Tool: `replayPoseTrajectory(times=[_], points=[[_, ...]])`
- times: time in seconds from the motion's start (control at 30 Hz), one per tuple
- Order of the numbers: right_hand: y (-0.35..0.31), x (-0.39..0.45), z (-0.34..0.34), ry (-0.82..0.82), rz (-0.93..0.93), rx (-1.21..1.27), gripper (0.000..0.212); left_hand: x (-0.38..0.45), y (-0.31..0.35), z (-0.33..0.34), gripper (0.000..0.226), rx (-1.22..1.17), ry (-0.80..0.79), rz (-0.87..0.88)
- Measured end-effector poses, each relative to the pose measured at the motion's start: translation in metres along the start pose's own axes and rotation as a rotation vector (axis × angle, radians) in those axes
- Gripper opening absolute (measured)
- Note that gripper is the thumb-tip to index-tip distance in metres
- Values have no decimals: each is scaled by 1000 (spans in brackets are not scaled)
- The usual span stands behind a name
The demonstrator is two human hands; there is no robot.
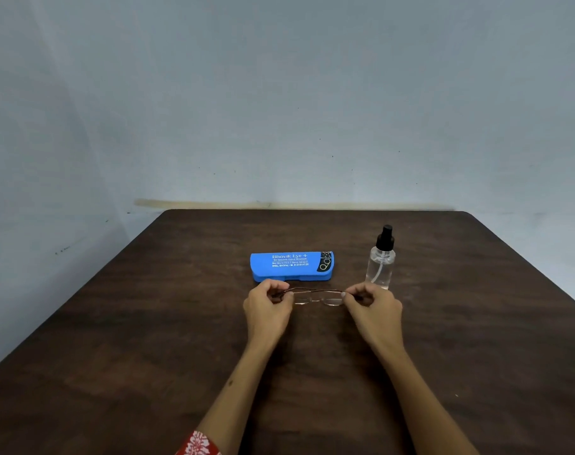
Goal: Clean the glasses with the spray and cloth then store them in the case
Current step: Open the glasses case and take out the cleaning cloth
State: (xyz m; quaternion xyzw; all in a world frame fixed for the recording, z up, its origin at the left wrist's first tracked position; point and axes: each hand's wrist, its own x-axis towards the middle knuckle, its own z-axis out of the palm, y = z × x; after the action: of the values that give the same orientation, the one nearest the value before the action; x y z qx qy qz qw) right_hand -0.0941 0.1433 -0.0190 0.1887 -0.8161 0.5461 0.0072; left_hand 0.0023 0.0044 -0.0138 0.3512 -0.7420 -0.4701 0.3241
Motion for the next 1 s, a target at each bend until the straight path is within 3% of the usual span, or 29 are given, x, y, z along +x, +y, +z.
replayPoseTrajectory(times=[0.37,0.63,0.77,0.93,1.0], points=[[3,-8,6,-17,-86,-70,20,-8,-13,7,18,87,11,234],[6,-11,8,22,-172,-328,18,-10,-14,9,18,249,-70,364],[5,-11,12,82,-331,-401,18,-9,-16,10,20,270,-72,411],[9,-10,27,-14,-504,-483,30,-8,-16,9,22,289,-74,419],[10,-8,29,1,-521,-494,19,-9,-16,9,28,270,-70,387]])
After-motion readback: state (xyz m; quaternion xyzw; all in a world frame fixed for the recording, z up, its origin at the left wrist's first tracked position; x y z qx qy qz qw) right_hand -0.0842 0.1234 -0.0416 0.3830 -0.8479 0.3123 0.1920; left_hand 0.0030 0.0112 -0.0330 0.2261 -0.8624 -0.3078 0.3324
